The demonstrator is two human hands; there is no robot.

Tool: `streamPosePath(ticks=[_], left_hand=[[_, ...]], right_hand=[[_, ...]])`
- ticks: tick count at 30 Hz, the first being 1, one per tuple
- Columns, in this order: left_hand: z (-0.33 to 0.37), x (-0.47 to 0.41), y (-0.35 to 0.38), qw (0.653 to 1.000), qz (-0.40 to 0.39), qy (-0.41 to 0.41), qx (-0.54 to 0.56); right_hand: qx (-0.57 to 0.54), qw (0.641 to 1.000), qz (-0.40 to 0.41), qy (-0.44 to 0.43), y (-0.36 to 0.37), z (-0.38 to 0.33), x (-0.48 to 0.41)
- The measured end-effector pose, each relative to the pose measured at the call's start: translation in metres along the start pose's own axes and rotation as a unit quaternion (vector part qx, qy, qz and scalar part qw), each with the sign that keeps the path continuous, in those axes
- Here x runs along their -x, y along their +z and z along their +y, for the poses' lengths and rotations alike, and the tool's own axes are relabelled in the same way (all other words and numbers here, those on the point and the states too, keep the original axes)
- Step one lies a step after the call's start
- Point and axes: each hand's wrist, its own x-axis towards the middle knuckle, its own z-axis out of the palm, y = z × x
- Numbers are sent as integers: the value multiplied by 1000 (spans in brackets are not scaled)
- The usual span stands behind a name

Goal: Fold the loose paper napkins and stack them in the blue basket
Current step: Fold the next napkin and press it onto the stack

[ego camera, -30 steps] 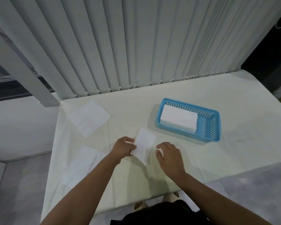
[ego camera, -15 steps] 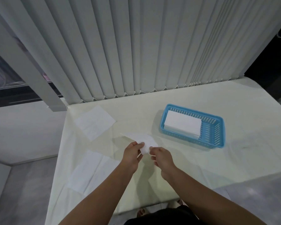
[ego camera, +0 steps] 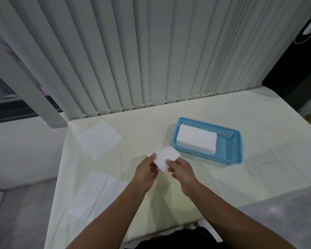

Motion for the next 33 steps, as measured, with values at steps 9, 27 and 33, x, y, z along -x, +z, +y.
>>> streamPosePath(ticks=[9,27,33], left_hand=[[48,-19,37,999,-13,39,27],[28,-70,121,740,129,270,-602],[24,-86,121,689,131,262,-662]], right_hand=[[121,984,72,-108,-56,-27,-10],[58,978,193,-62,-165,-53,-88],[68,979,183,-50,-172,-50,-98]])
